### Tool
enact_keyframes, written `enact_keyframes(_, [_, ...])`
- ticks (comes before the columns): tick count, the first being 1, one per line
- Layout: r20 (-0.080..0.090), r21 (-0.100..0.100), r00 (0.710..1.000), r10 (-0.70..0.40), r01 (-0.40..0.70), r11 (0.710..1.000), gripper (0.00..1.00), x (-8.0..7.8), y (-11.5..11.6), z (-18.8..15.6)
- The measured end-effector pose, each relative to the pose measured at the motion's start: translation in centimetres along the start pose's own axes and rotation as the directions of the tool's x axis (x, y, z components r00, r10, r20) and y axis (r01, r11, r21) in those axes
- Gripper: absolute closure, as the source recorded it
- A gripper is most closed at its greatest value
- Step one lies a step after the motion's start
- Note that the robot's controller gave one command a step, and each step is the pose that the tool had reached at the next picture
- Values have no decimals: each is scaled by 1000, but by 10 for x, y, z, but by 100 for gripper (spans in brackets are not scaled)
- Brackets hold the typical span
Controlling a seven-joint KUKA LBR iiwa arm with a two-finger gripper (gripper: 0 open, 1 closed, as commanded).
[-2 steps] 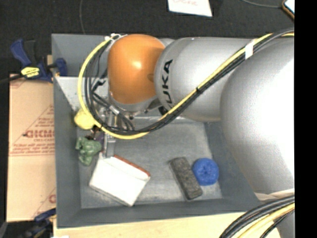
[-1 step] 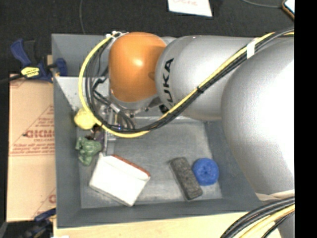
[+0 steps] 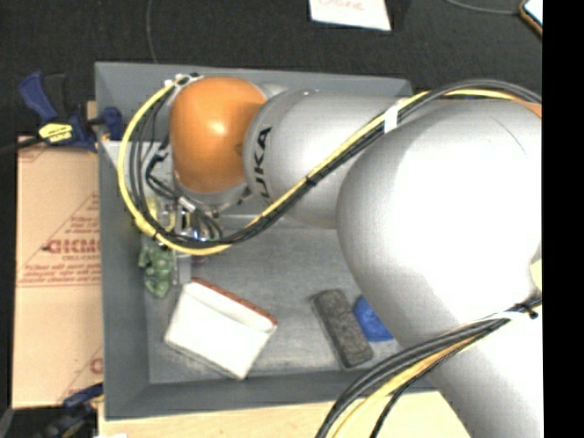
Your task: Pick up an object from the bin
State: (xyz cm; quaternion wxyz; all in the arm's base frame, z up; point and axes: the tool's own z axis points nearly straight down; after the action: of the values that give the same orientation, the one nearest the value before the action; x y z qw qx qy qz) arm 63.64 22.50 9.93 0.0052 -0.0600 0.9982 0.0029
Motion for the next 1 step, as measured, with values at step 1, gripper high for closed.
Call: enact_keyframes(1, [6,5,942,-334,334,942,0,-3,3,8])
